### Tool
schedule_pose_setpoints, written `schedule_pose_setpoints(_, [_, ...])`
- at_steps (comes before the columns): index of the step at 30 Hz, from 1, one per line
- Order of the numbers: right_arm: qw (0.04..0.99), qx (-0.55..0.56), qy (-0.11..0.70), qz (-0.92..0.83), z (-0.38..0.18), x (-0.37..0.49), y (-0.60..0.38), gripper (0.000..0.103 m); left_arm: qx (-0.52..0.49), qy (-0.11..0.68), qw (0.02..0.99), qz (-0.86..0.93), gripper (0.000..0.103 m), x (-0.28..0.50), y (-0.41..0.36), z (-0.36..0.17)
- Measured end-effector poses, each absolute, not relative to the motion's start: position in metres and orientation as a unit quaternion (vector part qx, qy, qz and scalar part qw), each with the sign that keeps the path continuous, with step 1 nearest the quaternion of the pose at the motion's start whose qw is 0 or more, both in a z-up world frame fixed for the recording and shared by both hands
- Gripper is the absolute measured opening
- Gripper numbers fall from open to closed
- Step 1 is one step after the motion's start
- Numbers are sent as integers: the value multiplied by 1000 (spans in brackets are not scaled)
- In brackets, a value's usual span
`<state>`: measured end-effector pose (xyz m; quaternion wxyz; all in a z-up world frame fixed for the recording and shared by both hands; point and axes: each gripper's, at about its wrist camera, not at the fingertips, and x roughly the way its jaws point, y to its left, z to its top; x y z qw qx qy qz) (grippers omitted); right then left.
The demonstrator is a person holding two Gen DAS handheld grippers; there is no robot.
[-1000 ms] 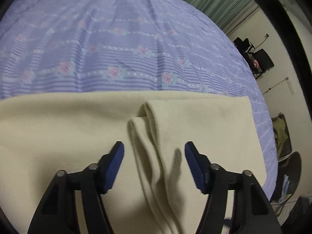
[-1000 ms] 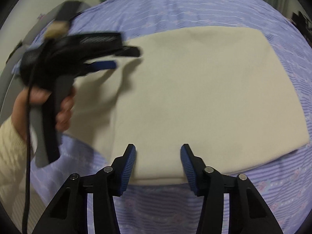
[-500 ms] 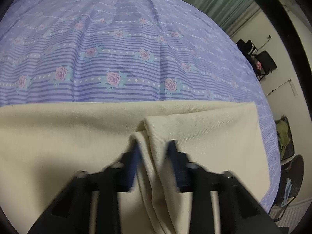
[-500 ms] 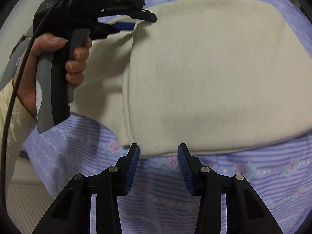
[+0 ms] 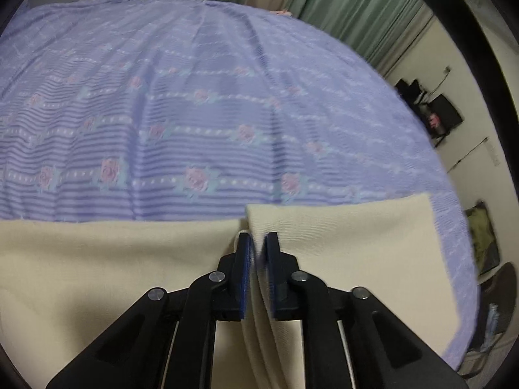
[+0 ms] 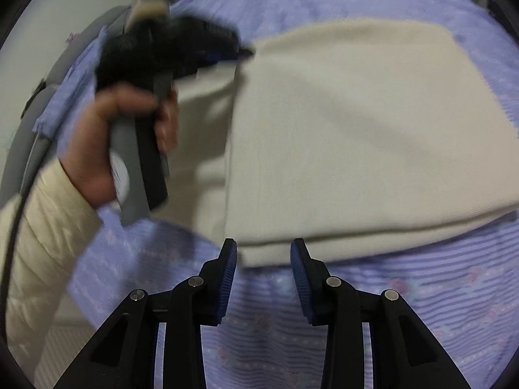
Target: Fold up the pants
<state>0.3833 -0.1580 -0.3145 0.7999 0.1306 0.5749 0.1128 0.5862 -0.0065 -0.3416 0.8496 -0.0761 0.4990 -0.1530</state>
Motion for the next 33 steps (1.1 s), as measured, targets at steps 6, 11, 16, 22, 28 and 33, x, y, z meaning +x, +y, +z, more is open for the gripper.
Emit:
schedule_pose_setpoints(6, [813,144,559,76,-302,383,-176,39,-61,463,876,-121,61,570,14,-308])
schedule_pose_setpoints(11, [823,118,549,86,-292,378,-170,48,-46,426,898,-99,76,533,53,-270])
schedule_pose_setpoints(16, [828,91,542,110,-281,372,-150,57,-68,407,909,-53,89,470,110,-253])
schedule_pose_setpoints(22, [825,69,542,144,-278,367,-110,61,-104,435,894,18,91,409,181,-280])
schedule_pose_setpoints(28, [828,21,533,173,-285,388,-60,61,-233,437,868,27,91,389,246,-319])
schedule_pose_setpoints(33, [829,1,528,182,-297,416,-27,61,-337,433,836,27,90,399,280,-366])
